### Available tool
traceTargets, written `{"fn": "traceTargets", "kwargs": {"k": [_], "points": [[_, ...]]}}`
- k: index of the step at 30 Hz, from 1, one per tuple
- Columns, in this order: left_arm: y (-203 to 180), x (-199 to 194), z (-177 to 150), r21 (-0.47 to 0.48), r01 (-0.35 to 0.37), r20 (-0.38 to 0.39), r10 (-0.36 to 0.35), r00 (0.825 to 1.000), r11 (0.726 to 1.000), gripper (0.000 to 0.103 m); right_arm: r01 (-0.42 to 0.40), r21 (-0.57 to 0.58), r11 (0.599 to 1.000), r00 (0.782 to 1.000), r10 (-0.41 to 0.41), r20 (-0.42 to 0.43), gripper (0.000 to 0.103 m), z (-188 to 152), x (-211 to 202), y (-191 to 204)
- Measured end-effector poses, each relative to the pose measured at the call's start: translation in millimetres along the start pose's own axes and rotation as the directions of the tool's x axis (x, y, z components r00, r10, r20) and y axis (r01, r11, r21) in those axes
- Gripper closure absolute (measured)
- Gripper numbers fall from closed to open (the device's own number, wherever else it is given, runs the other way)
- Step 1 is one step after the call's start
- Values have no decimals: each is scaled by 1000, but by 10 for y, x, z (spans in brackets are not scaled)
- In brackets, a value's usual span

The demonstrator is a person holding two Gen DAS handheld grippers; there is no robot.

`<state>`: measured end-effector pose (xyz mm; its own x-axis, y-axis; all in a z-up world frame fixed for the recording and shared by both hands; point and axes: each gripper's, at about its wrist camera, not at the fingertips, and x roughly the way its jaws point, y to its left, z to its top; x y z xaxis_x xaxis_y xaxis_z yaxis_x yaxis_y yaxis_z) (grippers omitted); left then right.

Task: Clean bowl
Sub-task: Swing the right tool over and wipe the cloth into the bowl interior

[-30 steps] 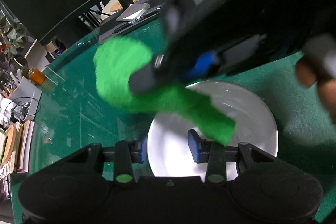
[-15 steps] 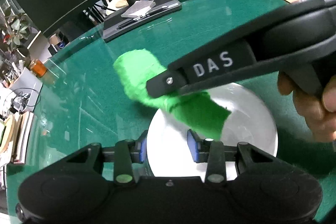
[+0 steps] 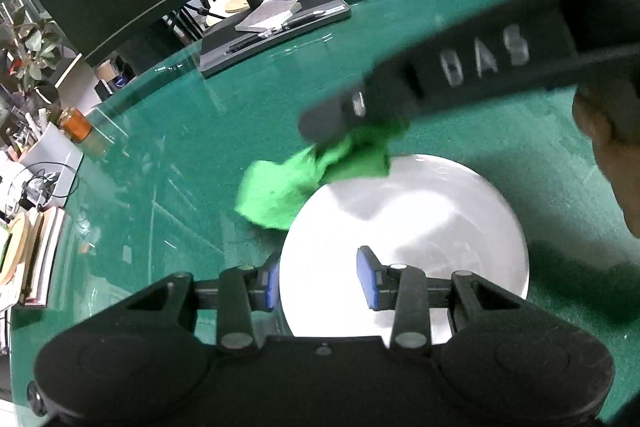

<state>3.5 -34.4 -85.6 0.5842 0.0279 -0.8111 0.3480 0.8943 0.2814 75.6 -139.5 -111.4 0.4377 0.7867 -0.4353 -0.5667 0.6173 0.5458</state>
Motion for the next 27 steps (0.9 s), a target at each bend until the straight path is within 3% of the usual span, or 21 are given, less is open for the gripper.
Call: {"fn": "traceTargets", "kwargs": {"k": [2,5,7,9,10,13,16,18,19,20,21,22,24,27], "points": [[-8,-7,-1,-1,-2,-1,2,1000,1000,66,7,18,1000,1000,-6,-21,94,65,25,-57],[-12,9,28,8,-11,-2,11,1000,1000,66,66,19,998,996,-64,-63,72,253,69,-127],[-22,11,29,14,-16,-1,16,1000,1000,66,43,10,999,987,-41,-158,53,438,160,-182],[-28,7,27,13,-18,0,18,1000,1000,65,-8,-54,999,964,-7,-266,38,711,279,-156],[-27,5,25,6,-18,0,18,1000,1000,65,-10,-72,997,961,-10,-276,35,745,293,-138],[-35,0,27,-1,-25,-5,25,1000,1000,65,-41,-221,974,926,-46,-374,38,925,516,35],[-38,-7,25,-1,-29,-11,29,1000,1000,65,-97,-295,950,876,-59,-478,59,920,817,153],[-20,-11,23,-8,-27,-15,27,1000,1000,65,-117,-388,914,812,-136,-567,59,793,1089,245],[1,-3,33,-14,-26,-17,25,1000,1000,65,-115,-405,907,802,-156,-576,60,767,1120,275],[20,3,41,-19,-24,-18,23,1000,1000,64,-104,-483,869,767,-239,-596,63,653,1227,313],[28,2,40,-24,-22,-19,22,1000,999,64,-105,-525,844,755,-276,-594,74,581,1269,327],[30,-1,35,-29,-22,-19,22,1000,999,64,-107,-562,820,747,-307,-589,79,515,1302,339],[33,-3,32,-37,-24,-18,24,1000,999,64,-113,-585,803,757,-312,-574,82,474,1276,349],[50,13,52,-35,-25,-21,24,999,999,64,-119,-576,809,765,-295,-573,81,482,1210,309]]}}
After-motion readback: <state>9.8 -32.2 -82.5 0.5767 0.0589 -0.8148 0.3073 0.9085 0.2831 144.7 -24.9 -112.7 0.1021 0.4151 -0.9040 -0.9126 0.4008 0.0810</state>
